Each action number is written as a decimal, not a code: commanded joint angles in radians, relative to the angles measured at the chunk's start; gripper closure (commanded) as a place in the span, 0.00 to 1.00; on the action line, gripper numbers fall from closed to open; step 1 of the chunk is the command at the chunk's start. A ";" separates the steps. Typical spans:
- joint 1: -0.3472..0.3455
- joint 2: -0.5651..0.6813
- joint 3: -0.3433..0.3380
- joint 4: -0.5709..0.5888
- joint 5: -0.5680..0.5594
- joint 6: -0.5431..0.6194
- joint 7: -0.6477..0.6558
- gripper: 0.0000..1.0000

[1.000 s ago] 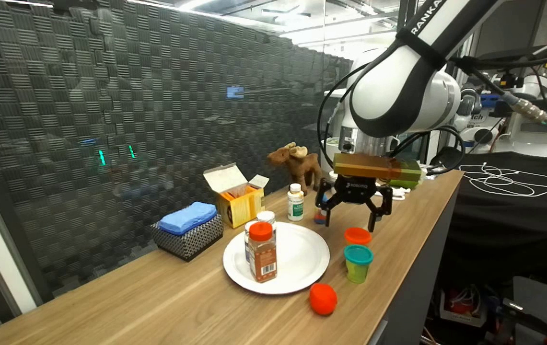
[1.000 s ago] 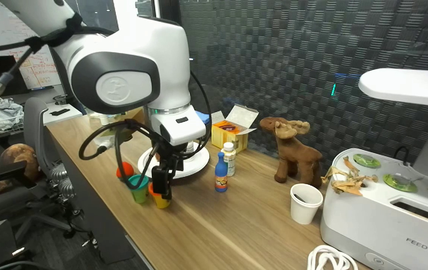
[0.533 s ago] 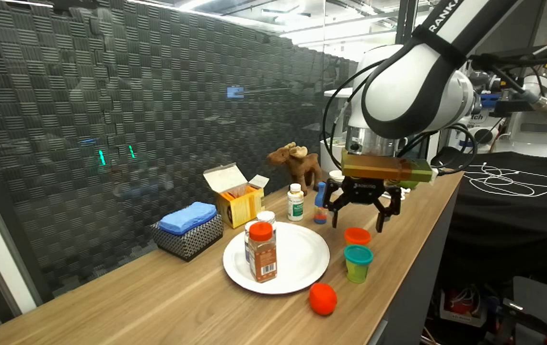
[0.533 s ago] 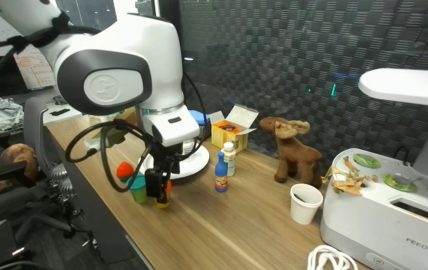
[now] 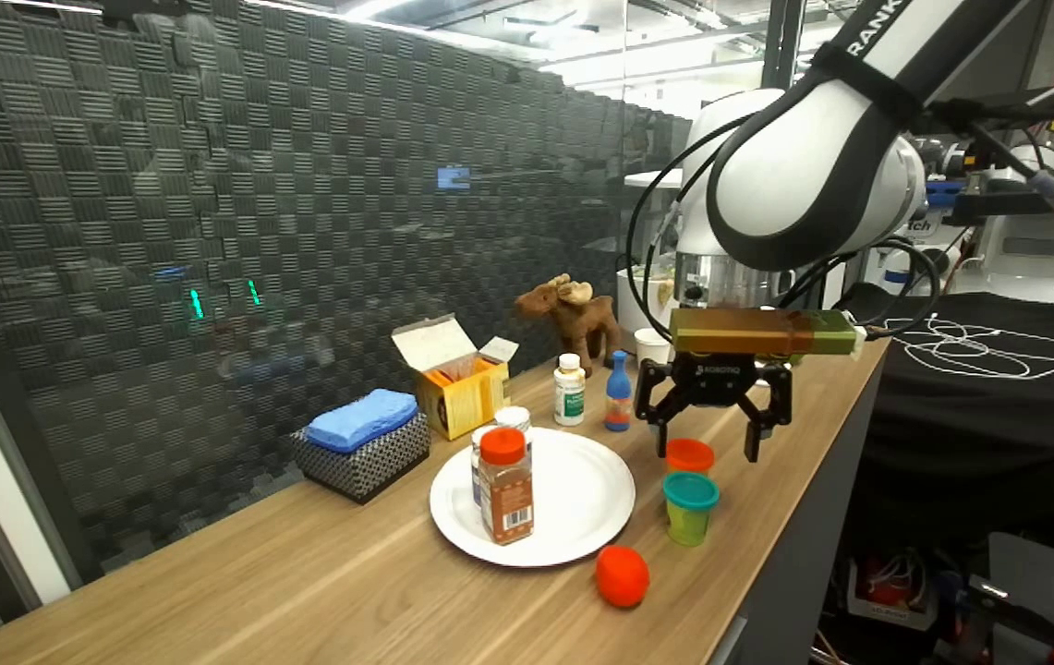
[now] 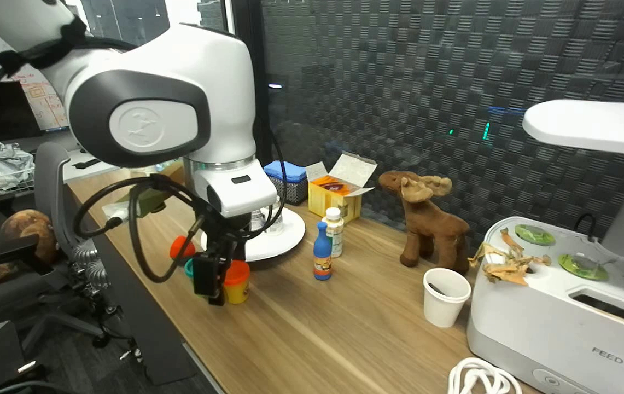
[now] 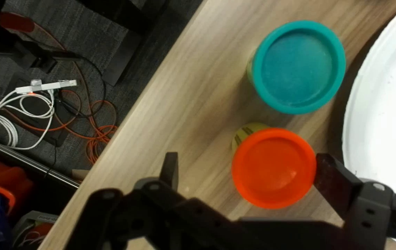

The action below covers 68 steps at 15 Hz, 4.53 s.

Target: Pick up all the objects surrounding the white plate and arrange them on the plate

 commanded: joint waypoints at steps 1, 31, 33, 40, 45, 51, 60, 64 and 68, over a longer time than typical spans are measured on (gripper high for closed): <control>0.013 -0.050 0.014 -0.026 0.012 -0.041 0.009 0.00; 0.058 -0.005 0.034 -0.028 -0.054 0.179 0.091 0.00; 0.064 0.009 0.028 -0.017 -0.073 0.197 0.109 0.00; 0.066 0.021 0.000 -0.009 -0.180 0.193 0.186 0.00; 0.068 0.044 -0.023 0.019 -0.257 0.217 0.274 0.00; 0.078 0.088 -0.059 0.041 -0.362 0.188 0.358 0.00; 0.069 0.078 -0.074 0.066 -0.326 0.134 0.359 0.63; 0.060 0.047 -0.094 0.081 -0.344 0.075 0.388 0.78; 0.058 0.020 -0.076 0.105 -0.336 0.034 0.396 0.79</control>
